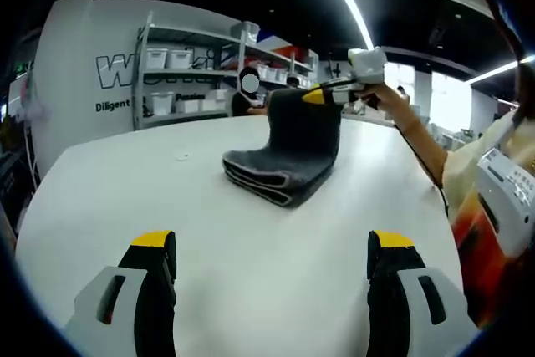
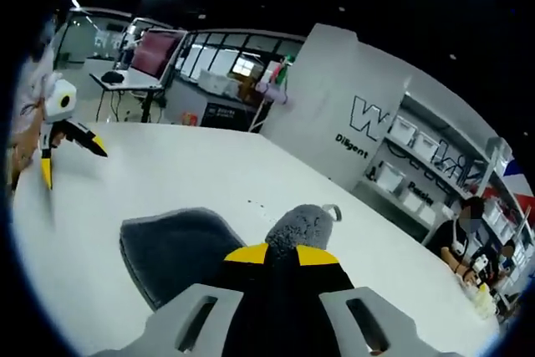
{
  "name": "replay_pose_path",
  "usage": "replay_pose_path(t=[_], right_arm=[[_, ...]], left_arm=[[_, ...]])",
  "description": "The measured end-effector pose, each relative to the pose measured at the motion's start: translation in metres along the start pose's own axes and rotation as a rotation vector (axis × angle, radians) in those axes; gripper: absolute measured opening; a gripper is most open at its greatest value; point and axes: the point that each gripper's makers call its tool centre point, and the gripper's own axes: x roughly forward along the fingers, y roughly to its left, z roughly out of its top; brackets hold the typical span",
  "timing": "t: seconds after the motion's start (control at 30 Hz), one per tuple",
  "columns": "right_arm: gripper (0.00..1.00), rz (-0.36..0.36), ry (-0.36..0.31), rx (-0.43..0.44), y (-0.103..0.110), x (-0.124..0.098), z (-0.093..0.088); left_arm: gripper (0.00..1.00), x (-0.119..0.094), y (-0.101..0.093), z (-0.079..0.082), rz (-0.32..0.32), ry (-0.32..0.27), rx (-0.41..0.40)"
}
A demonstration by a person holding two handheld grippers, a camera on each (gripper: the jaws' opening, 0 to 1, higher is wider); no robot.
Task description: Fold the towel on the table until its edges align and the towel forms a compact rectangular stack.
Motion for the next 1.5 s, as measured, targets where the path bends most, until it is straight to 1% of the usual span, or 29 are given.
replay_pose_path(t=[0.17,0.4,0.47,0.57,0.83,0.9,1.0,1.13,1.2,1.3,1.37,1.5], right_arm=[[0.06,0.04,-0.012,-0.008,0.018,0.01,0.011],[0.06,0.115,-0.031,0.011,0.042,0.029,0.024],[0.06,0.141,-0.038,0.018,0.052,0.033,0.028],[0.06,0.202,-0.046,0.057,0.068,0.041,0.033],[0.06,0.263,-0.017,0.068,0.094,0.058,0.036],[0.06,0.269,0.001,0.076,0.096,0.062,0.036],[0.06,0.278,0.006,0.081,0.099,0.066,0.039],[0.07,0.321,0.019,0.09,0.114,0.073,0.04],[0.07,0.355,0.027,0.102,0.125,0.078,0.038],[0.07,0.418,0.04,0.144,0.145,0.086,0.034],[0.07,0.44,0.048,0.161,0.151,0.091,0.032],[0.07,0.461,0.06,0.185,0.161,0.1,0.026]], left_arm=[[0.93,0.0,0.0,0.0,-0.003,0.002,-0.002],[0.93,-0.001,-0.001,0.001,-0.003,-0.003,0.001],[0.93,-0.001,0.0,0.001,-0.002,-0.005,-0.003],[0.93,-0.001,0.001,0.001,0.0,-0.005,-0.005],[0.93,0.0,0.002,0.0,0.004,-0.005,-0.013],[0.93,0.0,0.002,0.0,0.004,-0.006,-0.015],[0.93,0.0,0.002,0.0,0.003,-0.006,-0.017],[0.93,0.001,0.002,0.0,0.002,-0.006,-0.018],[0.93,0.001,0.002,-0.001,0.003,-0.005,-0.018],[0.93,0.001,0.002,0.0,0.002,-0.005,-0.018],[0.93,0.001,0.002,-0.001,0.001,-0.005,-0.019],[0.93,0.0,0.003,-0.001,0.002,-0.003,-0.02]])
